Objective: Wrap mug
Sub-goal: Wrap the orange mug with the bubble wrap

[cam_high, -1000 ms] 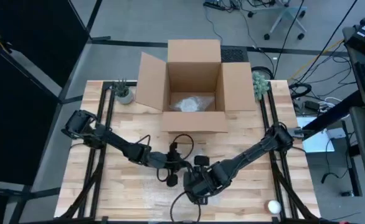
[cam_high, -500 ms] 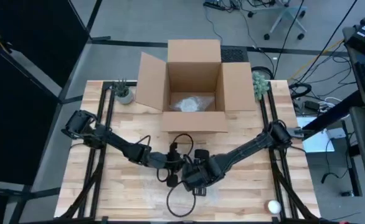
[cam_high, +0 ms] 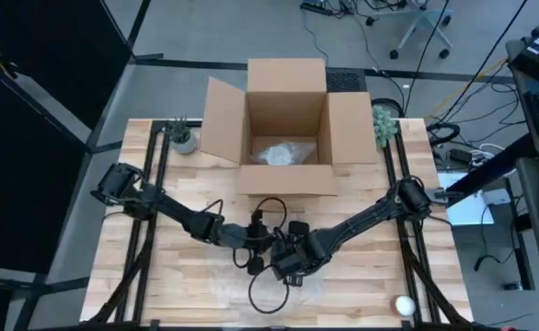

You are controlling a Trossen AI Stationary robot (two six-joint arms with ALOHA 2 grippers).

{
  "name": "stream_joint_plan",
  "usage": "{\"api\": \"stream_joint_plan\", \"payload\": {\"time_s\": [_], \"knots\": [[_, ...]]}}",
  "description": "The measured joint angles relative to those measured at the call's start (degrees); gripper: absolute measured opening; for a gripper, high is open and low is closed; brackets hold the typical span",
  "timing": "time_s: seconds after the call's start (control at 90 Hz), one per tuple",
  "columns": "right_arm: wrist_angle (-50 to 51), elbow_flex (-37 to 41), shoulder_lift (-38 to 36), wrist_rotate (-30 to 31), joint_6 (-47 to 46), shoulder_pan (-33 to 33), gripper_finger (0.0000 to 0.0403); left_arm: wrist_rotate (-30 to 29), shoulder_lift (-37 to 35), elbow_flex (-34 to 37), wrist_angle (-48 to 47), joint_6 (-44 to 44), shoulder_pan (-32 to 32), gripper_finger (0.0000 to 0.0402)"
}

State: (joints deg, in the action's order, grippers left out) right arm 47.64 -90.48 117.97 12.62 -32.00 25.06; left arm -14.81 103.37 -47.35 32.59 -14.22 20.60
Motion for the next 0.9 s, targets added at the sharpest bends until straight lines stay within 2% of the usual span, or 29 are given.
{"api": "stream_joint_plan", "payload": {"time_s": [0.178, 0.444, 0.711, 0.9], "knots": [[-0.87, -0.90, 0.24, -0.65, 0.95, -0.02, 0.0160, 0.00, -0.46, 0.10, -0.10, -0.02, 0.13, 0.0000], [-0.79, -0.96, 0.37, -1.07, 1.02, 0.00, 0.0160, 1.42, -5.67, 0.41, -3.67, 0.00, 0.52, 0.0000], [-0.77, -0.96, 0.39, -0.98, 1.21, 0.00, 0.0160, 1.09, -11.62, 0.32, -14.39, 0.04, 0.51, 0.0000], [-0.76, -0.96, 0.39, -0.91, 1.29, 0.00, 0.0160, 5.97, -12.07, 0.17, -14.64, 0.20, 0.70, 0.0000]]}}
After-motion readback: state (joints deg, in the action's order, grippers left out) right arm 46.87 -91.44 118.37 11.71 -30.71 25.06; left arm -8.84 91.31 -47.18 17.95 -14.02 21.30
